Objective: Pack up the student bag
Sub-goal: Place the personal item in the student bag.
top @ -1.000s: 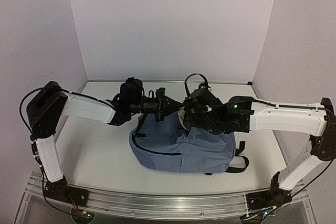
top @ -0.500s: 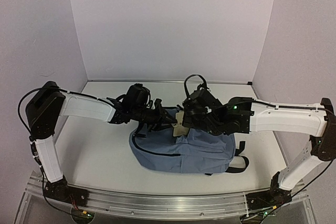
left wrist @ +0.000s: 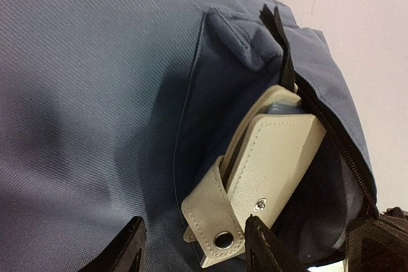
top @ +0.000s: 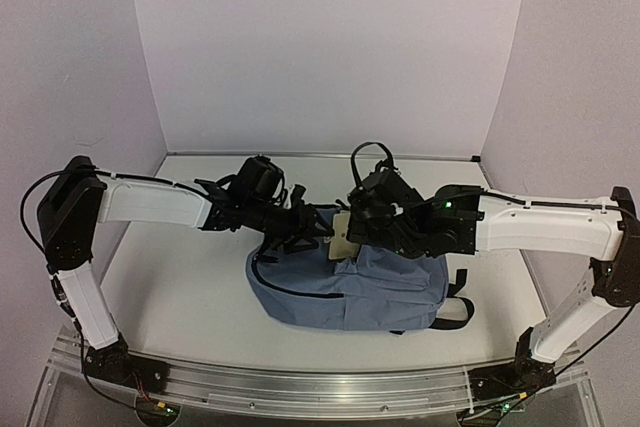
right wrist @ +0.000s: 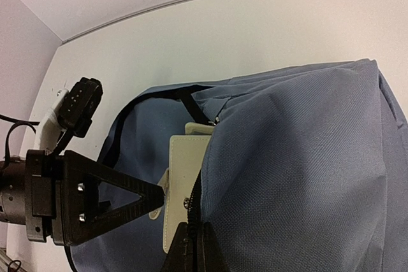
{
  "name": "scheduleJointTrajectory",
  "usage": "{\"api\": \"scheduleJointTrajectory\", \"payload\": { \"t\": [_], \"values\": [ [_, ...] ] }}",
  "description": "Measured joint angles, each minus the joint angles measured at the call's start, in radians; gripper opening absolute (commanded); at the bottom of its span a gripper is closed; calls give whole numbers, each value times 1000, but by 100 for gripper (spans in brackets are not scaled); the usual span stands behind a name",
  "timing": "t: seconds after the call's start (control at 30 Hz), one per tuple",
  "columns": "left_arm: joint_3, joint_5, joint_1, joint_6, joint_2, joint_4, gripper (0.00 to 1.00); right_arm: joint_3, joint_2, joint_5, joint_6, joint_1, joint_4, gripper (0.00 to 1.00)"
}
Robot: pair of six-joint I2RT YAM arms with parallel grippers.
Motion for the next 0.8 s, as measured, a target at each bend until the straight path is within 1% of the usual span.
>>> {"api": "scheduleJointTrajectory", "payload": {
  "t": [0.07,0.1,0.17,0.3,0.37,0.47,0.67,0.8],
  "values": [
    [4,6,-13,15,2,-2,49,0,0,-2,0,0,0,0],
    [11,9,-20,21,6,-4,46,0,0,-2,0,0,0,0],
    [37,14,-35,36,22,-8,36,0,0,-2,0,0,0,0],
    [75,30,-64,53,52,-3,26,0,0,-2,0,0,0,0],
    [89,36,-75,54,66,5,22,0,0,-2,0,0,0,0],
    [125,42,-95,55,97,17,20,0,0,-2,0,0,-1,0],
    [165,55,-136,51,135,85,21,0,0,-1,0,0,0,0],
    [169,53,-142,44,146,114,30,0,-2,6,1,0,-1,0]
  ]
}}
